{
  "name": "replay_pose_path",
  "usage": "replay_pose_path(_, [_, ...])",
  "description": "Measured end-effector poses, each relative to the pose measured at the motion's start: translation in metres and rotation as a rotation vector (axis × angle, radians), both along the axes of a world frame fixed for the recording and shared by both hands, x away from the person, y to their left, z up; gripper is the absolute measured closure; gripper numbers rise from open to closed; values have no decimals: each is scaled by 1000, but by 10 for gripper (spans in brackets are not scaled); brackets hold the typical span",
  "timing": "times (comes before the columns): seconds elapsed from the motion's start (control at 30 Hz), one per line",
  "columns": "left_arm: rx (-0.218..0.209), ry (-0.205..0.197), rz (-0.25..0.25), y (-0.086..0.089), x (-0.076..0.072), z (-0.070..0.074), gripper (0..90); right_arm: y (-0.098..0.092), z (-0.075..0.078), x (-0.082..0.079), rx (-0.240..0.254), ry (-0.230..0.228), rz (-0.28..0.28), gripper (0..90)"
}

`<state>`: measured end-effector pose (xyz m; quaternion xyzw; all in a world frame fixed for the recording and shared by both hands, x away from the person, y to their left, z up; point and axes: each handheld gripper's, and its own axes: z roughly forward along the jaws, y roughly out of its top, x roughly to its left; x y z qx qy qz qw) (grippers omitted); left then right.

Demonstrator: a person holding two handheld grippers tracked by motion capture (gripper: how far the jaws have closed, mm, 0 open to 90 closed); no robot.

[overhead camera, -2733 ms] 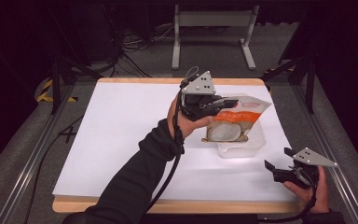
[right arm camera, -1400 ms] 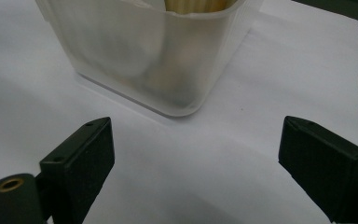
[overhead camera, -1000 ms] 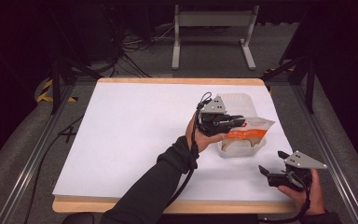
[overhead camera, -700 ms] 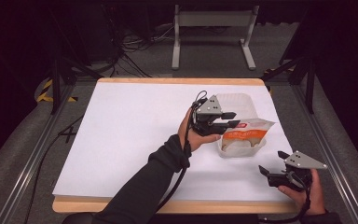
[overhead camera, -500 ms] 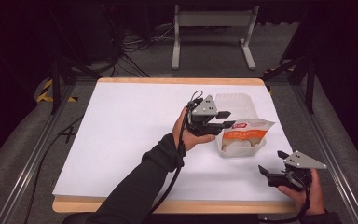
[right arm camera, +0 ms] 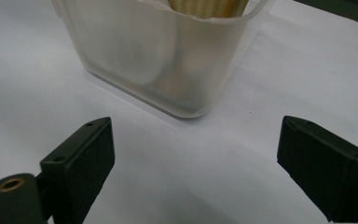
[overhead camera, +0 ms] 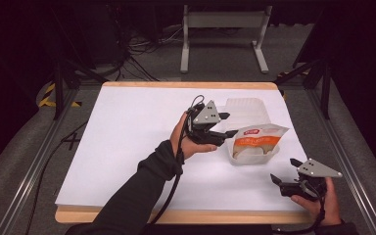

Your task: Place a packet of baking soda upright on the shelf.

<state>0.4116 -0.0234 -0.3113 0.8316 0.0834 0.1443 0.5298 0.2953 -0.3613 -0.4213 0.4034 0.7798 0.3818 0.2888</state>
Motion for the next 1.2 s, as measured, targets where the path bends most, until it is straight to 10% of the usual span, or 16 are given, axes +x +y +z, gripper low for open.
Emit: replay_pose_path(1.2, [234, 10, 201, 117, -10, -54, 149, 10, 0, 0, -33, 10, 39, 117])
